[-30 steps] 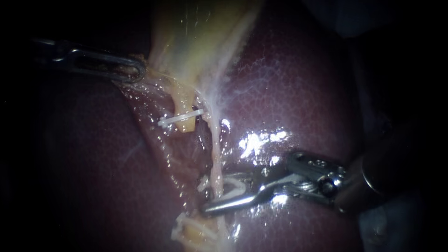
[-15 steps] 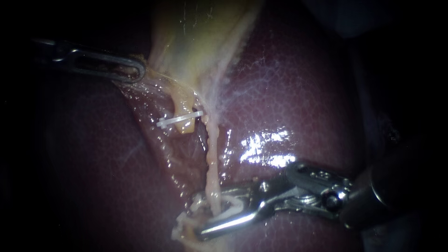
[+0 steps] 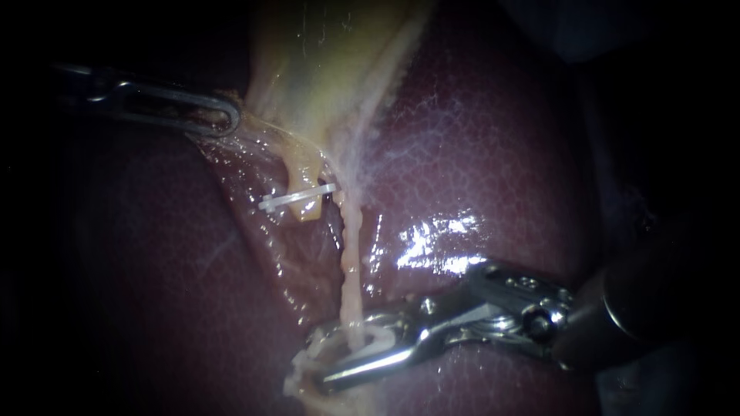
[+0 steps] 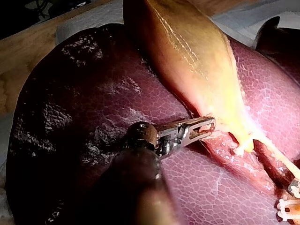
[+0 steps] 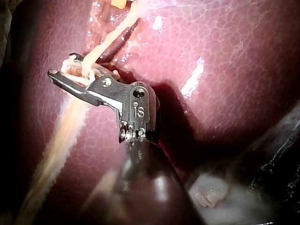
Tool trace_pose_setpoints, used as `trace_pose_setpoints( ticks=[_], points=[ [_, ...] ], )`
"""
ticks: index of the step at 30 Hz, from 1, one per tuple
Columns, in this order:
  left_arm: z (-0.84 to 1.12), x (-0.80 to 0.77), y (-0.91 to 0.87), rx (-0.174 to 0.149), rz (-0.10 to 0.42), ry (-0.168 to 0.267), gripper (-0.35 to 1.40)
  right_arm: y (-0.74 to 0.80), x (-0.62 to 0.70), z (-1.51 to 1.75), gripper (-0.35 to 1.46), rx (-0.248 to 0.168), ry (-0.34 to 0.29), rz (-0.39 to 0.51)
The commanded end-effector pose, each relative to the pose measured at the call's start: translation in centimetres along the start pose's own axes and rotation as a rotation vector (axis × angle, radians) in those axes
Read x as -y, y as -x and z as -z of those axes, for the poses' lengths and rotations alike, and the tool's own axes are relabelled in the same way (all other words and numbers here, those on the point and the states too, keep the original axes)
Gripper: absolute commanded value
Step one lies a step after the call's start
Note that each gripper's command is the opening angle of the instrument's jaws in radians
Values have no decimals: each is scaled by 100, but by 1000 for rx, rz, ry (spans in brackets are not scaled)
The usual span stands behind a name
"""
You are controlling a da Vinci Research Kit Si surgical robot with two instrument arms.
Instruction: Clipping first clip right tube
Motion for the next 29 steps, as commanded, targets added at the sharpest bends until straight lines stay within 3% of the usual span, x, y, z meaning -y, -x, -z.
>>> trace_pose_setpoints(
  ticks=[1,6,29],
  points=[
    [0,0,0,0,0,0,-35,0,0,0,2,0,-1,0],
    [0,0,0,0,0,0,-35,0,0,0,-35,-2,-3,0],
    [1,0,1,-1,1,-1,-35,0,-6,2,-35,-1,-3,1]
  ],
)
